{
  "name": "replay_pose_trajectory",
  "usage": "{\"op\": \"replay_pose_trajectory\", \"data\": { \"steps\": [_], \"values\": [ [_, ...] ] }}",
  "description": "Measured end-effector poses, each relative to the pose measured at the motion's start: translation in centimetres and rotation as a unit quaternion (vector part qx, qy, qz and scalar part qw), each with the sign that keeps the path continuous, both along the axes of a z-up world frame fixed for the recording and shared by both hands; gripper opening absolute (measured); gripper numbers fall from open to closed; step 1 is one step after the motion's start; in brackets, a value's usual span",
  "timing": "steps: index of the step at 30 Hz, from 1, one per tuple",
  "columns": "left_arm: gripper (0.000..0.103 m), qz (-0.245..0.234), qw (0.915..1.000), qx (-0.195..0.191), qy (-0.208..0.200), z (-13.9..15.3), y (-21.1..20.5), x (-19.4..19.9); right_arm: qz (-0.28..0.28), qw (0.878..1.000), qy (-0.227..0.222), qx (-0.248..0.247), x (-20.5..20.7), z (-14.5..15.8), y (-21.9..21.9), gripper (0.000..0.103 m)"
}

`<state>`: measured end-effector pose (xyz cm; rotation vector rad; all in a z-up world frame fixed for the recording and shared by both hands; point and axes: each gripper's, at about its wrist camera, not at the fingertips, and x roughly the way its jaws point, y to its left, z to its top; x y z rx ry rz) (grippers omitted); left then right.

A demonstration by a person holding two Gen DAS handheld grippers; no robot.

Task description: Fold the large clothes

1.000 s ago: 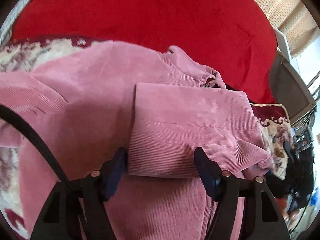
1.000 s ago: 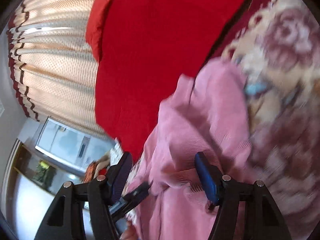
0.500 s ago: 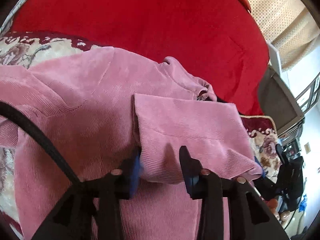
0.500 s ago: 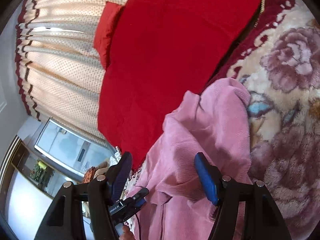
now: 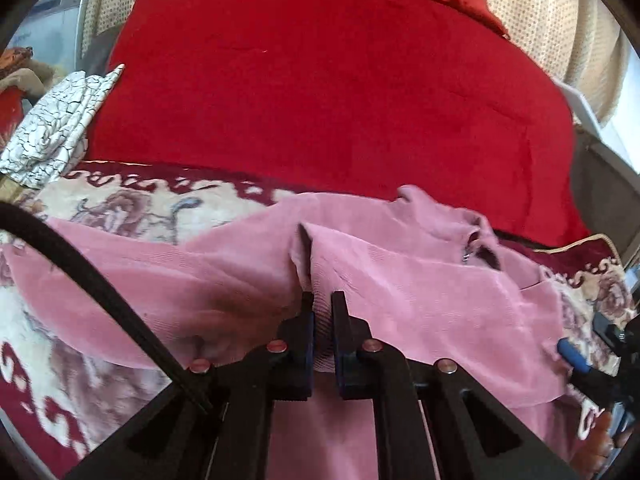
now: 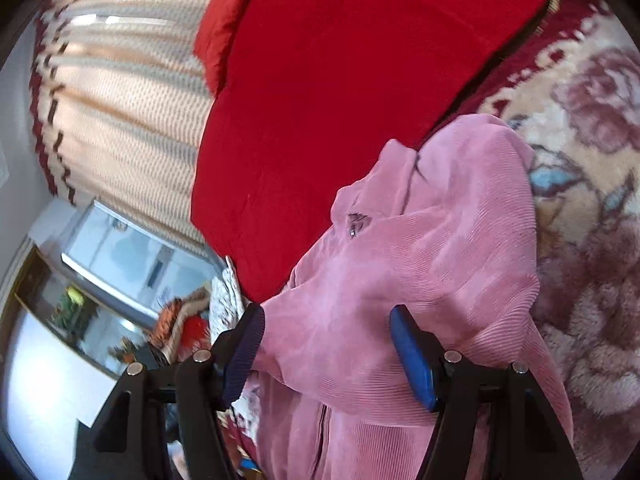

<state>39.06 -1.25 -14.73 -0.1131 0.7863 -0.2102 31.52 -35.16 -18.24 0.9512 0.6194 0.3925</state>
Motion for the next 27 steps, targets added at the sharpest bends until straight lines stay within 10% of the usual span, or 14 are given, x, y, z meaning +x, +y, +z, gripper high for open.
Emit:
{"op": "replay_pose_trajectory", "data": {
  "steps": [4, 9, 16, 22, 27],
  "values": [
    [0.02, 0.001, 0.9991, 0.012, 0.041, -1.6, 0.4, 0.8, 0.019, 0.998, 0.033, -0.054, 1.0, -0.6, 1.7, 0.068],
    [0.058, 0.011, 0.9995, 0.0, 0.031, -0.9, 1.9, 0.4, 0.026, 0.989, 0.071, -0.124, 1.7, -1.3, 3.3, 0.06],
    [0.071, 0.126, 0.9918, -0.02, -0.009, 0.4, 9.8, -1.1, 0.043, 0.986, 0.062, -0.15, 1.6, -1.0, 5.1, 0.06],
    [0.077, 0.283, 0.9523, -0.11, 0.027, -1.6, 21.0, -2.2, 0.032, 0.989, 0.06, -0.131, 1.2, -0.9, 5.2, 0.059],
    [0.077, 0.368, 0.9022, -0.217, 0.06, -4.8, 27.8, -3.0, 0.025, 0.988, 0.058, -0.14, 1.2, -1.0, 5.7, 0.063]
  ]
}}
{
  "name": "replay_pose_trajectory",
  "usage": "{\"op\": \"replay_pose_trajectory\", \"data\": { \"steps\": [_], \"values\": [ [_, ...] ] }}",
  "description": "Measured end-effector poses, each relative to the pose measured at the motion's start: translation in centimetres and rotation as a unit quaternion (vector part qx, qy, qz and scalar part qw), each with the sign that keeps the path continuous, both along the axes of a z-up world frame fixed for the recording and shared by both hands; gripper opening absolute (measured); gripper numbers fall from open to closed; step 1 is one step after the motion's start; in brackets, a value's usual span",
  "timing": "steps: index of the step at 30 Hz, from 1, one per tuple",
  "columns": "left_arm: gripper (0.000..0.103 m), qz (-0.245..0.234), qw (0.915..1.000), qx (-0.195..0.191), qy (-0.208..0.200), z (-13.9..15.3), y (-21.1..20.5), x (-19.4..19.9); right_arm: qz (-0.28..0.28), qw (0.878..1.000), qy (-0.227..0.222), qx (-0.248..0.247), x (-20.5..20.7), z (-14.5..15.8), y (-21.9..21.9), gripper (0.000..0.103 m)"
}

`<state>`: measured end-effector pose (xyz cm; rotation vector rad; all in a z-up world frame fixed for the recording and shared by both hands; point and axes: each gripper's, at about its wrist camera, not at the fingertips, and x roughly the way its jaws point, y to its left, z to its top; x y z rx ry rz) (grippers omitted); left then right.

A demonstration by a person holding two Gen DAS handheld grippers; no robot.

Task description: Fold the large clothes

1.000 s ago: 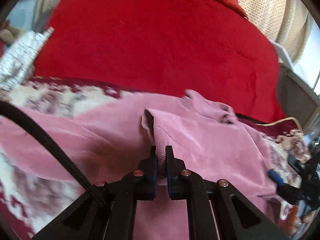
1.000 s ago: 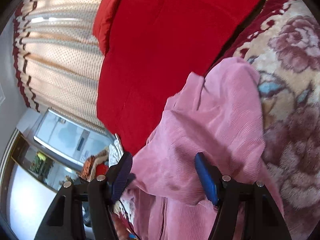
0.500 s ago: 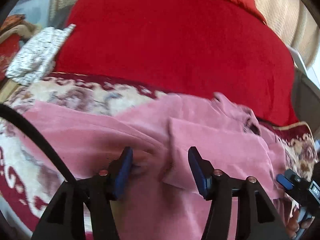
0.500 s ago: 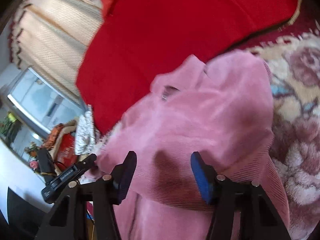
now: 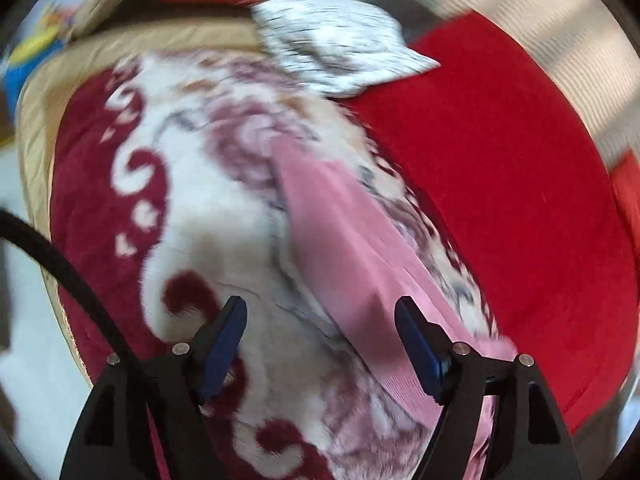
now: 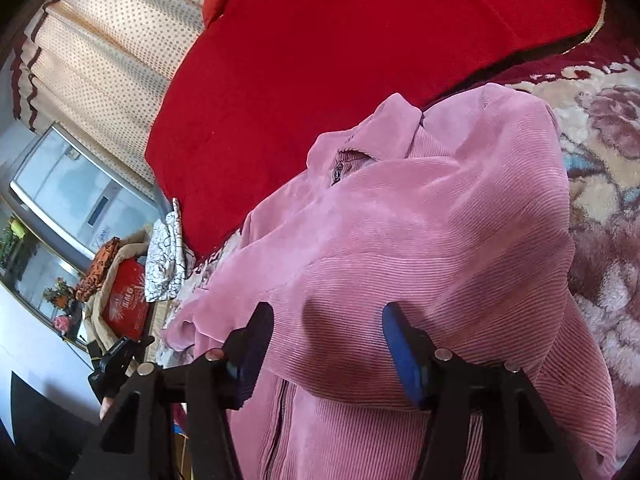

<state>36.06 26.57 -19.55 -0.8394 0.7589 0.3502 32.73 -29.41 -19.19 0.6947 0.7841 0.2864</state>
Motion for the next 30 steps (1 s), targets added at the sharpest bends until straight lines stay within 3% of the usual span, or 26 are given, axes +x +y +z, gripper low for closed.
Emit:
{"op": "replay_pose_trajectory", "data": {
  "steps": [5, 11, 14, 17, 22, 25, 27, 30],
  "values": [
    [0.077, -0.004, 0.9986, -0.052, -0.005, -1.6, 1.3, 1.5, -0.001, 1.0, -0.006, -0.003, 0.1, 0.1, 0.6, 0.067],
    [0.077, -0.024, 0.9977, -0.06, -0.021, -1.9, 1.5, 4.2, 0.0, 1.0, -0.007, 0.0, 0.1, -0.1, 0.4, 0.068],
    [0.073, -0.037, 0.9982, -0.042, -0.021, -2.0, 1.1, 5.7, 0.004, 1.0, -0.009, -0.008, 0.0, -0.1, 0.5, 0.068],
    [0.007, -0.067, 0.9977, -0.006, -0.004, -2.1, 0.1, 7.1, 0.006, 1.0, -0.011, -0.015, 0.0, 0.0, 0.6, 0.068],
    [0.003, -0.076, 0.9958, 0.044, -0.025, 0.2, -1.8, 6.8, 0.01, 1.0, -0.016, -0.021, -0.1, 0.3, 0.6, 0.068],
    [0.003, -0.102, 0.9882, 0.082, -0.079, 4.3, -4.7, 5.9, 0.001, 0.999, -0.041, -0.027, -0.6, 1.4, 0.3, 0.068],
    [0.003, -0.138, 0.9764, 0.114, -0.121, 7.1, -7.8, 5.1, -0.01, 0.998, -0.061, -0.029, -1.1, 2.2, -0.1, 0.068],
    [0.003, -0.22, 0.9479, 0.156, -0.168, 10.4, -14.4, 4.1, -0.03, 0.997, -0.074, -0.023, -1.6, 2.8, -1.1, 0.068]
  ]
}}
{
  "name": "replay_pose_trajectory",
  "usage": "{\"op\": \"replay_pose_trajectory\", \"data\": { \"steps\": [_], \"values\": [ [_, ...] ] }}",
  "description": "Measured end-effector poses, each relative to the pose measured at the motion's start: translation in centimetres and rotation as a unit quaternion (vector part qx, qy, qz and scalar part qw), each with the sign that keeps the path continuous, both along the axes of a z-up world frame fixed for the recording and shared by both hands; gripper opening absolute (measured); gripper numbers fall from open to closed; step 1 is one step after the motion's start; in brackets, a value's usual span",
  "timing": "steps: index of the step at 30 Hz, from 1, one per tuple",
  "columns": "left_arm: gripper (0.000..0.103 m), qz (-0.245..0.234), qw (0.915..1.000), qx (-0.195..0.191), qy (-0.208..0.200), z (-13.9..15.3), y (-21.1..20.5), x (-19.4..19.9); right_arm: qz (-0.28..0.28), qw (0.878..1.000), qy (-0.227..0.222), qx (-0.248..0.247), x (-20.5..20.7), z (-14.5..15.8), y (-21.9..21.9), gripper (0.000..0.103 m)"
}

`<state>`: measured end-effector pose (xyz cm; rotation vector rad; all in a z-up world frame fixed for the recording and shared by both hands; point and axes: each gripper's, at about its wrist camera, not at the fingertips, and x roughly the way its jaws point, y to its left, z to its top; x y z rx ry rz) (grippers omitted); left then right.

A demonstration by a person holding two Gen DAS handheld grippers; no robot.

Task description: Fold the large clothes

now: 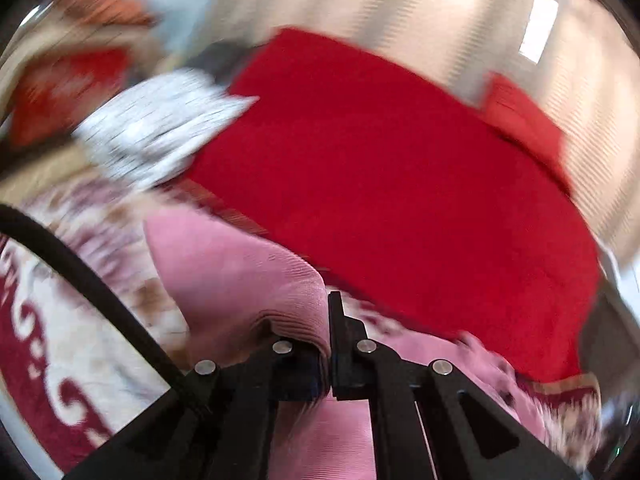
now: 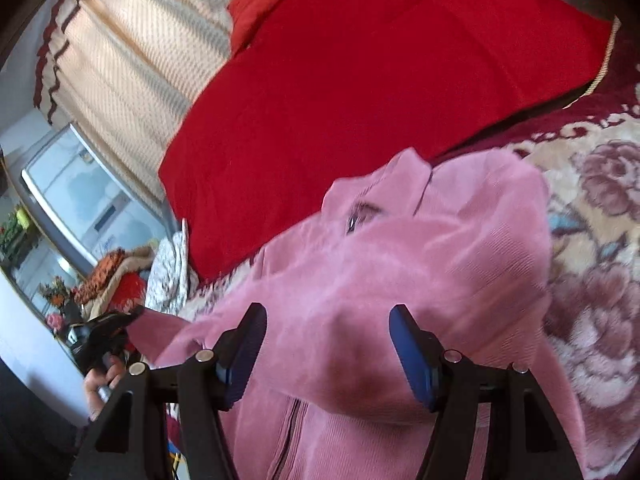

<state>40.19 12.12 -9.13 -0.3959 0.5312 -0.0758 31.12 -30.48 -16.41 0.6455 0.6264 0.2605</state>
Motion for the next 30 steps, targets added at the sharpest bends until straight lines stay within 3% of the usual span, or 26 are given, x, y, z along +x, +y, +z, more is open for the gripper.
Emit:
{"op": "replay_pose_trajectory", "data": {
  "steps": [4, 7, 8, 9, 10, 11, 12, 15, 17, 20, 22, 27, 29, 30],
  "values": [
    [0.003, -0.127, 0.9914, 0.032, -0.008, 0.6, -8.9, -0.7, -0.024, 0.999, 0.001, 0.023, -0.4, -0.1, -1.6, 0.068],
    [0.004, -0.233, 0.9713, 0.049, 0.01, -0.6, -15.5, -1.4, -0.039, 0.998, 0.006, 0.041, -0.6, -0.4, -2.8, 0.068],
    [0.009, -0.281, 0.9576, 0.056, 0.026, -1.4, -17.9, -1.6, -0.042, 0.998, 0.008, 0.047, -0.6, -0.4, -3.1, 0.068],
    [0.023, -0.302, 0.9506, 0.062, 0.033, -1.8, -19.1, -1.6, -0.046, 0.998, 0.009, 0.052, -0.7, -0.4, -3.4, 0.068],
    [0.033, -0.319, 0.9443, 0.07, 0.041, -2.3, -20.0, -1.7, -0.05, 0.997, 0.01, 0.058, -0.8, -0.4, -3.7, 0.068],
    [0.052, -0.328, 0.9402, 0.081, 0.044, -2.5, -20.7, -2.1, -0.052, 0.997, 0.01, 0.063, -0.9, -0.4, -4.0, 0.068],
    [0.062, -0.33, 0.9394, 0.085, 0.037, -2.4, -20.6, -2.2, -0.051, 0.996, 0.012, 0.072, -0.8, -0.5, -4.3, 0.068],
    [0.073, -0.328, 0.9435, 0.048, 0.006, -1.1, -18.1, -2.4, -0.039, 0.993, 0.019, 0.107, -0.5, -0.8, -4.7, 0.08],
    [0.077, -0.299, 0.954, 0.019, 0.001, -0.6, -15.8, -1.9, -0.024, 0.991, 0.024, 0.127, -0.1, -1.1, -4.5, 0.08],
    [0.077, -0.226, 0.973, 0.034, 0.031, -1.7, -12.5, -0.4, 0.009, 0.992, 0.043, 0.121, 1.3, -1.1, -3.0, 0.08],
    [0.077, -0.177, 0.9812, 0.04, 0.065, -2.9, -10.4, 0.7, 0.026, 0.993, 0.045, 0.105, 2.2, -0.8, -1.8, 0.08],
    [0.077, -0.102, 0.9865, 0.042, 0.121, -5.3, -6.9, 1.4, 0.051, 0.996, 0.051, 0.057, 4.1, -1.1, 1.5, 0.079],
    [0.077, -0.087, 0.985, 0.042, 0.143, -6.2, -6.1, 1.7, 0.06, 0.995, 0.066, 0.043, 4.7, -1.8, 3.0, 0.076],
    [0.077, -0.083, 0.9844, 0.043, 0.149, -6.6, -5.9, 1.7, 0.063, 0.996, 0.062, 0.025, 4.7, -1.8, 3.9, 0.068]
  ]
}}
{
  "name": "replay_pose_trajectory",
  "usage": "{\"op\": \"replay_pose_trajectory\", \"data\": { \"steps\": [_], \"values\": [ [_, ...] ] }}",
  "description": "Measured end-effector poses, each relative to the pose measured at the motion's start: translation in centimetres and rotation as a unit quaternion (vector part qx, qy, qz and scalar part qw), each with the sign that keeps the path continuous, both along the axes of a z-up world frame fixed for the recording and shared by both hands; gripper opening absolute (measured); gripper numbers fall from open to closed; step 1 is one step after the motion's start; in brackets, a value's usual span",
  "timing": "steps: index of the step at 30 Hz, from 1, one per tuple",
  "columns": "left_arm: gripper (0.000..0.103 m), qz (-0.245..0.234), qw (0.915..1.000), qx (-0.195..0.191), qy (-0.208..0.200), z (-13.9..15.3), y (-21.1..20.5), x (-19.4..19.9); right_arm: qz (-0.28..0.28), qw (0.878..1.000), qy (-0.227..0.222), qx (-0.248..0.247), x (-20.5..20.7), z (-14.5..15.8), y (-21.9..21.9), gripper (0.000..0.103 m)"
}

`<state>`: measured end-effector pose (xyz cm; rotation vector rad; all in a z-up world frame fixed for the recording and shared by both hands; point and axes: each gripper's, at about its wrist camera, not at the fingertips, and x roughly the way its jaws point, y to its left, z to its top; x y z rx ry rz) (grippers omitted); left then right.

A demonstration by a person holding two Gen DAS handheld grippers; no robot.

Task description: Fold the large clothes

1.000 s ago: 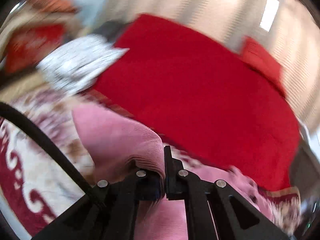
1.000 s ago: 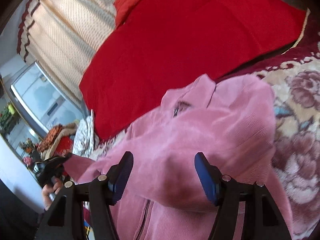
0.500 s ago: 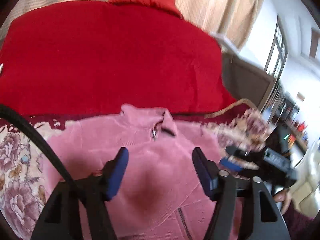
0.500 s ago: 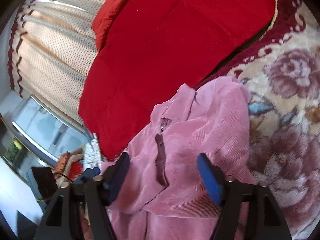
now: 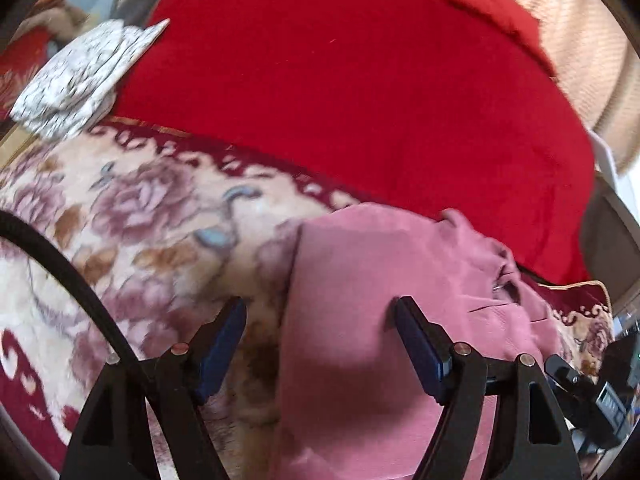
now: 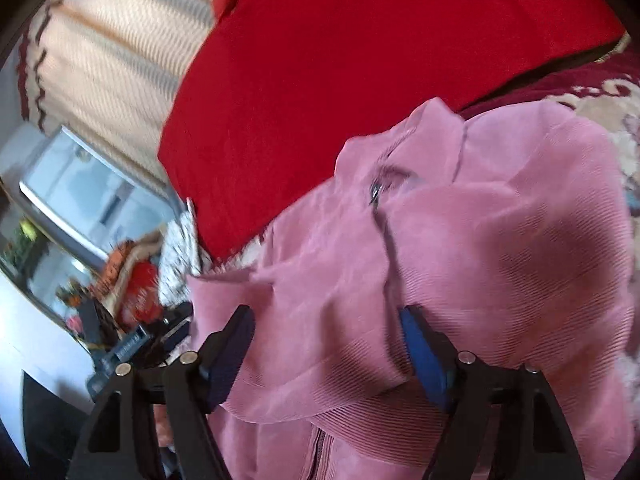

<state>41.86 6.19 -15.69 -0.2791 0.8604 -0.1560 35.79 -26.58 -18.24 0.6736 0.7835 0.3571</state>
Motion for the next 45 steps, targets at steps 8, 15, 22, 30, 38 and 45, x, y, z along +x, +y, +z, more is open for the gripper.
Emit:
{"op": "replay_pose_trajectory", "data": {
  "steps": [8, 15, 22, 30, 38, 45],
  "values": [
    [0.077, 0.009, 0.9998, 0.015, 0.014, -1.7, -0.4, 0.2, 0.03, 0.991, -0.063, -0.111, -0.7, 1.9, 4.5, 0.02],
    [0.077, -0.004, 0.9986, 0.05, -0.018, -0.1, -2.2, -0.7, -0.062, 0.979, -0.121, -0.153, -2.8, 4.2, 1.2, 0.014],
    [0.077, -0.037, 0.9933, 0.109, 0.002, -1.6, -5.5, -0.2, -0.133, 0.978, -0.067, -0.148, -3.8, 3.7, -4.5, 0.014],
    [0.077, -0.045, 0.9912, 0.125, 0.005, -1.6, -6.2, 0.0, -0.173, 0.981, 0.029, -0.084, -3.3, 2.0, -8.5, 0.018],
    [0.077, -0.081, 0.9871, 0.132, -0.038, -0.6, -8.5, -0.8, -0.156, 0.984, -0.041, -0.082, -3.4, 3.9, -7.7, 0.018],
    [0.078, -0.11, 0.9797, 0.154, 0.066, -4.1, -9.3, 1.1, -0.062, 0.991, 0.077, -0.095, 0.9, -0.8, -4.8, 0.017]
  ]
}}
